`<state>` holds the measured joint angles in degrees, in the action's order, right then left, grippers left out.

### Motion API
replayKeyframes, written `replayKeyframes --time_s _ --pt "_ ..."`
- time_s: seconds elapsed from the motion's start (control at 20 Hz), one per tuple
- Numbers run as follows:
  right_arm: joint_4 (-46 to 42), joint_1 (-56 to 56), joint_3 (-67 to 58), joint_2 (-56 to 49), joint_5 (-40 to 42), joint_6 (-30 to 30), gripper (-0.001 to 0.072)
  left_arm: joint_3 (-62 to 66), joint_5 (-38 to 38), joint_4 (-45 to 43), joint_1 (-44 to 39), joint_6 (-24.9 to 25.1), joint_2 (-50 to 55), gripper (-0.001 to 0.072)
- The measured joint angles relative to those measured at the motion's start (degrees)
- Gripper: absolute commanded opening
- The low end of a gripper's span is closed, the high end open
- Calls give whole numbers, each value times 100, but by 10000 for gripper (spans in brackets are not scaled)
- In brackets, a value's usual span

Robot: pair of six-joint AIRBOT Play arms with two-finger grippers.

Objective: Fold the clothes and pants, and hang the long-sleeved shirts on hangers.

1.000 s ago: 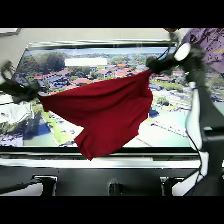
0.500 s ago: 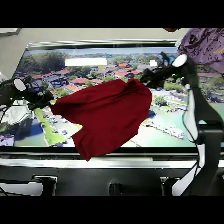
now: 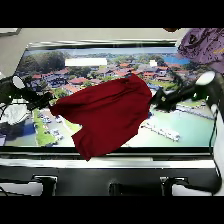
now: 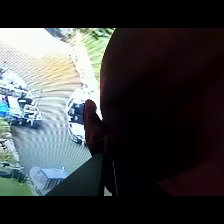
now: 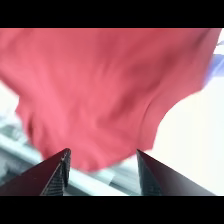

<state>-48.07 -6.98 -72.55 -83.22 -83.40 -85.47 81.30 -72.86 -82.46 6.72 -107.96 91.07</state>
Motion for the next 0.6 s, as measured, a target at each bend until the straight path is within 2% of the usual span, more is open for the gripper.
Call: replayKeyframes --time_s 0.2,0.25,0.3,0.6 --pt "573 868 2450 1344 960 -85 485 4 -74 2 0 0 0 18" --pt "719 1174 2922 1572 1252 -181 507 4 -76 2 0 0 0 18" --pt "848 1475 3274 1722 1510 -284 562 4 -94 0 0 0 0 18" --pt "1261 3209 4175 1858 3147 -1025 560 4 -120 0 0 0 0 19"
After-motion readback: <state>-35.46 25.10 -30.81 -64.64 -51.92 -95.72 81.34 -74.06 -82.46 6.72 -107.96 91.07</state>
